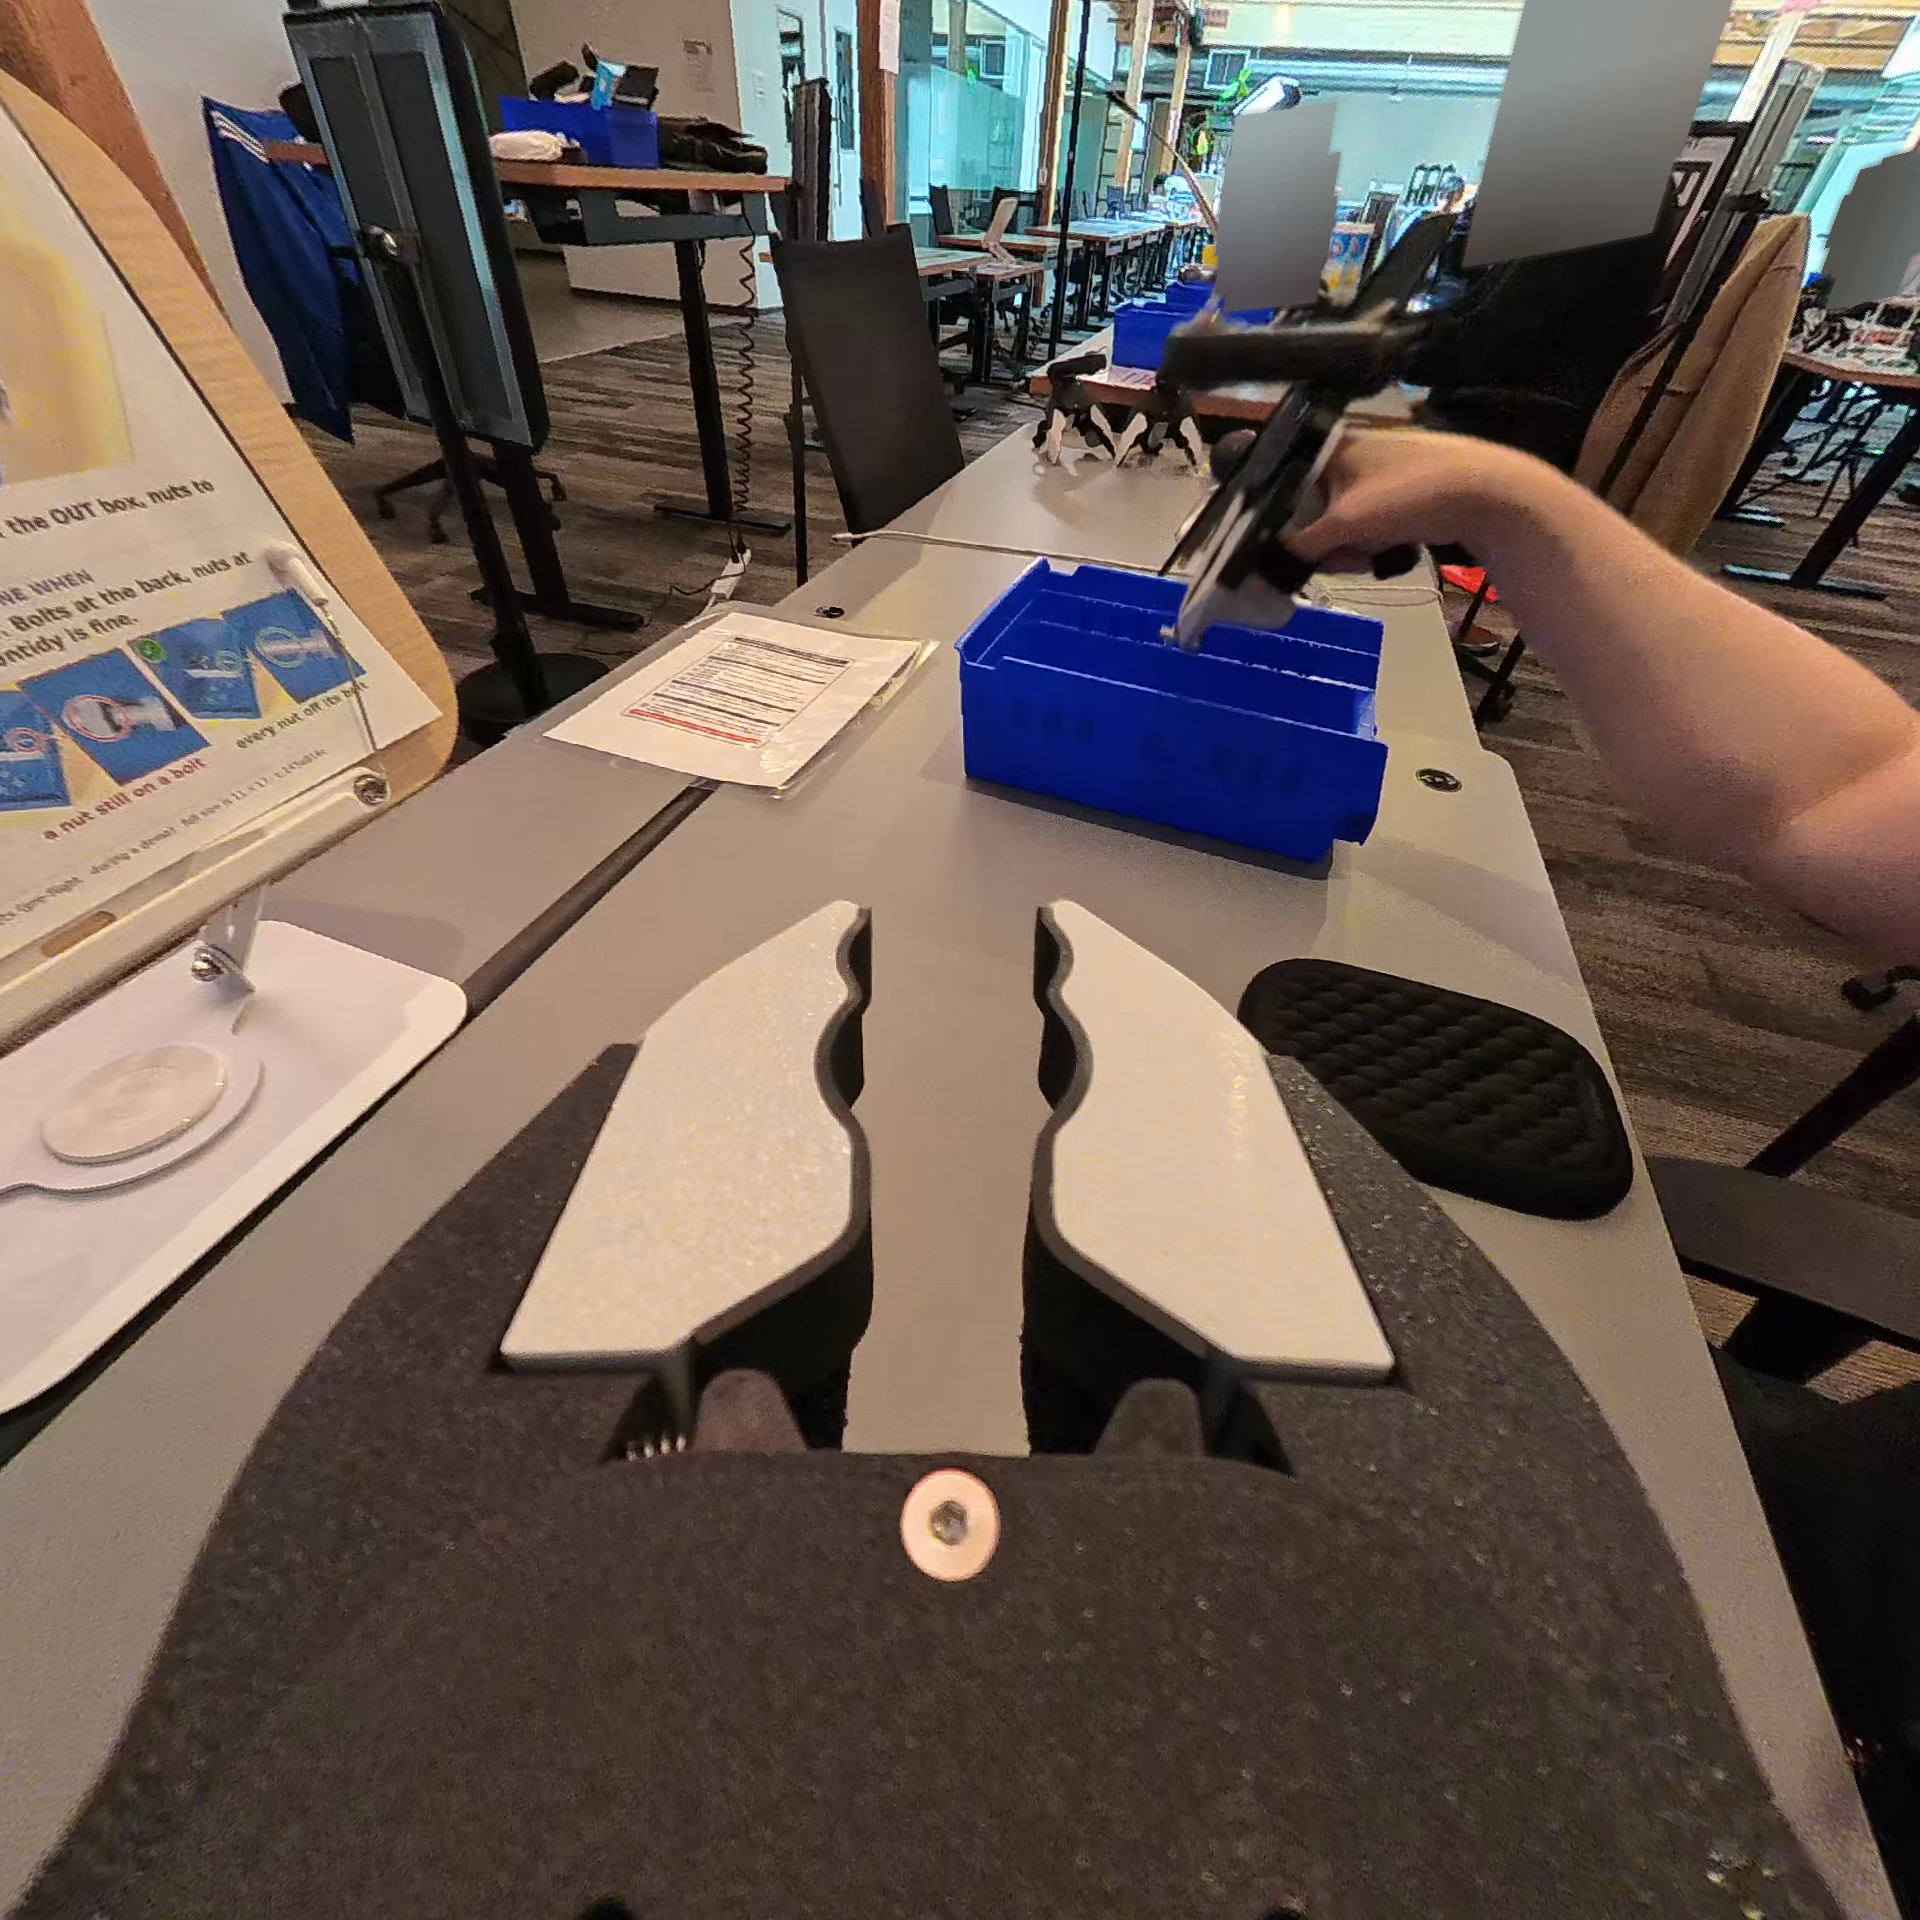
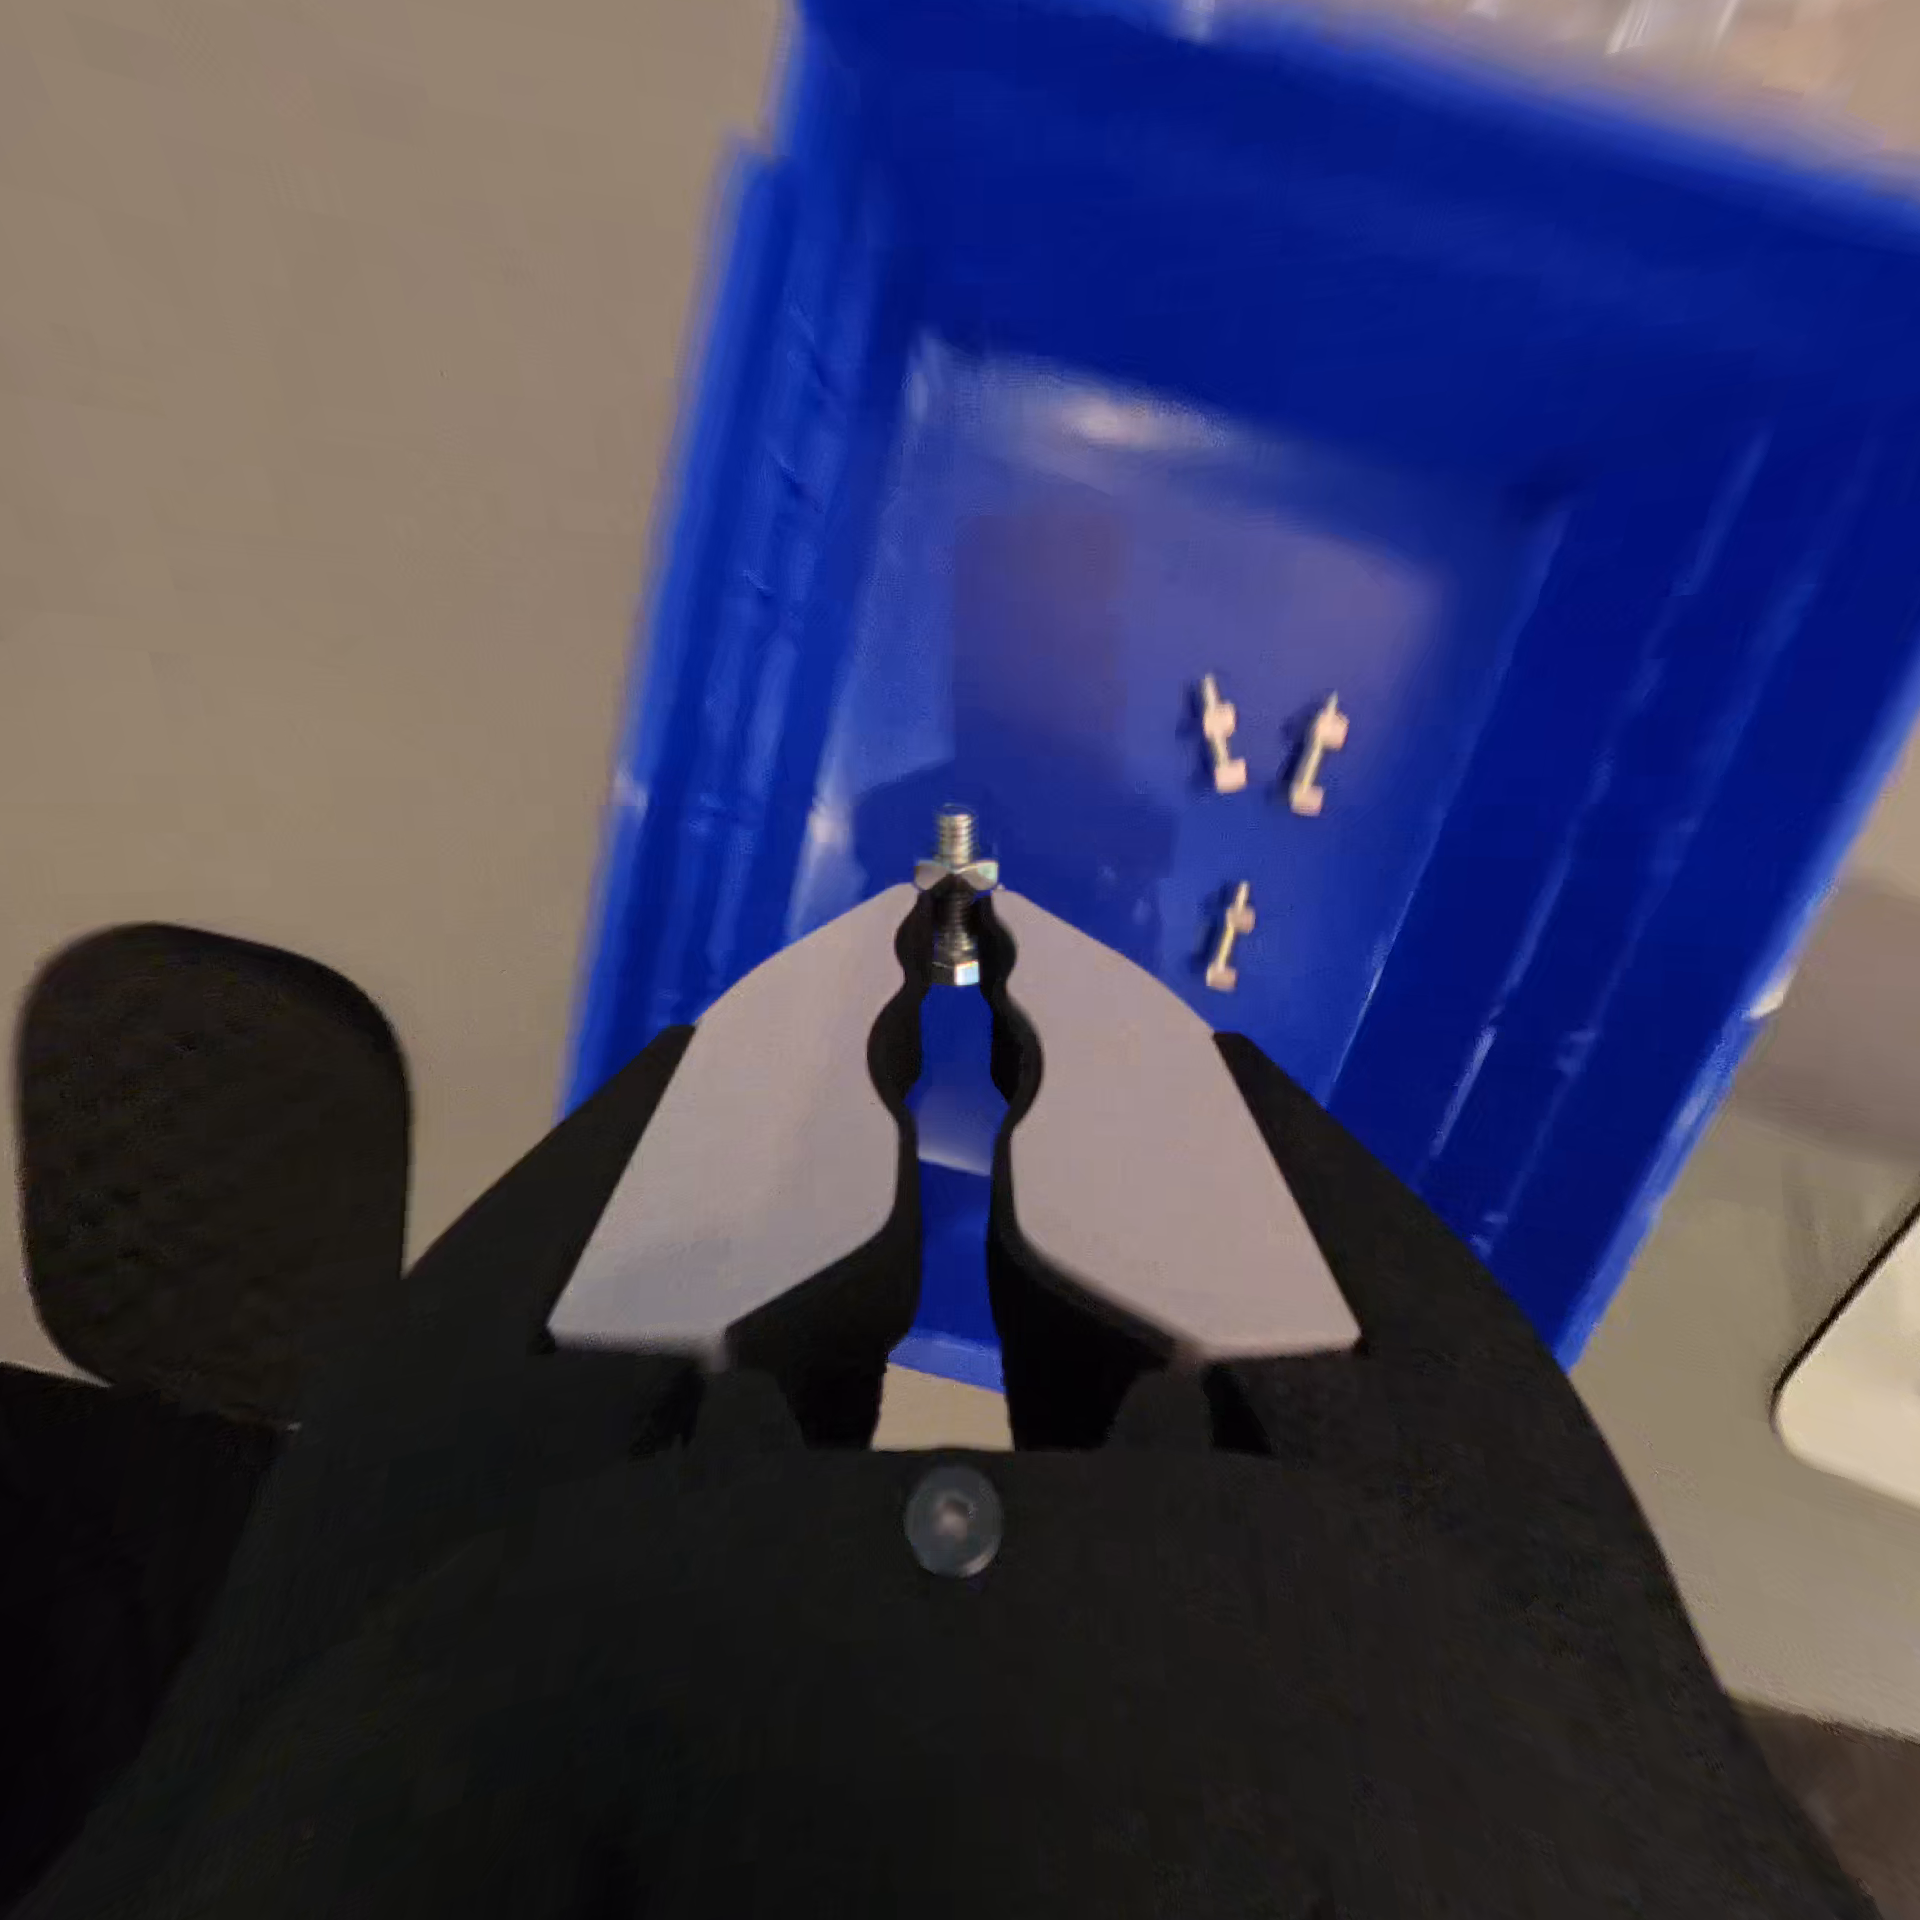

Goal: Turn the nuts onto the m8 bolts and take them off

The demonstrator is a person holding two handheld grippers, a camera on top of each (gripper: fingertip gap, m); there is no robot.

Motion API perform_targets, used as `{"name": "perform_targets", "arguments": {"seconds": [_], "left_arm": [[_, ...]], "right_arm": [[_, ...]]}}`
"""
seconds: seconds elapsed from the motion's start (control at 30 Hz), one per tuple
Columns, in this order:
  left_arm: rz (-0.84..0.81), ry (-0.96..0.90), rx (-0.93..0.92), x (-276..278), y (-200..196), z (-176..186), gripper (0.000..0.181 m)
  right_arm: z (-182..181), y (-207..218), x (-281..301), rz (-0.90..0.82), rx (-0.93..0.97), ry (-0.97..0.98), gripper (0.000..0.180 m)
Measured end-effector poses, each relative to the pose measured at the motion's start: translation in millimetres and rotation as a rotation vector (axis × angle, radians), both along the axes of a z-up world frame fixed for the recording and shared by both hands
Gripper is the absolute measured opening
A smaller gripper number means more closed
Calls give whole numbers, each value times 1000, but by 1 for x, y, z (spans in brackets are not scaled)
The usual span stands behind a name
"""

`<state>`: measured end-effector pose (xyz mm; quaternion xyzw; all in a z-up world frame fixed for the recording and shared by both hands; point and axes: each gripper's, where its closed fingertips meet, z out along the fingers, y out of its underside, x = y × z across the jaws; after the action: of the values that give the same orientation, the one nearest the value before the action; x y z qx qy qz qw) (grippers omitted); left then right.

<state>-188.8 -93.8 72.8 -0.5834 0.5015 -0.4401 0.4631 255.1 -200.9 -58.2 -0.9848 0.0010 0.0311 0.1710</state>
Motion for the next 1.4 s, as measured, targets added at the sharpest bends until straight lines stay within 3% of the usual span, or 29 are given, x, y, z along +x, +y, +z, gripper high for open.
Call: {"name": "perform_targets", "arguments": {"seconds": [0.1, 0.2, 0.53, 0.63, 0.77, 0.87, 0.97, 1.1, 1.23, 1.4], "left_arm": [[-19, 34, -11, 5, -3, -7, 30], [-16, 46, -1, 8, -6, -9, 29], [-69, 108, 46, 27, -30, -18, 28], [-82, 107, 42, 30, -34, -19, 28], [-88, 105, 22, 31, -35, -20, 28], [-68, 84, 34, 26, -33, -12, 28], [-15, 52, 57, 16, -30, 3, 28], [79, 14, 50, -10, -28, 24, 28], [166, -46, 31, -54, -39, 47, 26], [374, 50, 73, -133, -47, 47, 25]], "right_arm": [[-50, -20, 16, -34, -173, 1, 8], [-74, -19, 18, -44, -236, 7, 8], [-99, -11, 22, -22, -368, -20, 8], [-98, -7, 21, -14, -339, -19, 8], [-90, -15, 23, 18, -298, -59, 21], [-59, -20, 15, 15, -119, -50, 23], [-16, -33, 19, 48, 109, -172, 25], [20, -55, 79, 19, 161, -407, 34], [0, -62, 121, -70, 54, -223, 47], [-40, -52, 134, -87, -84, -128, 43]]}}
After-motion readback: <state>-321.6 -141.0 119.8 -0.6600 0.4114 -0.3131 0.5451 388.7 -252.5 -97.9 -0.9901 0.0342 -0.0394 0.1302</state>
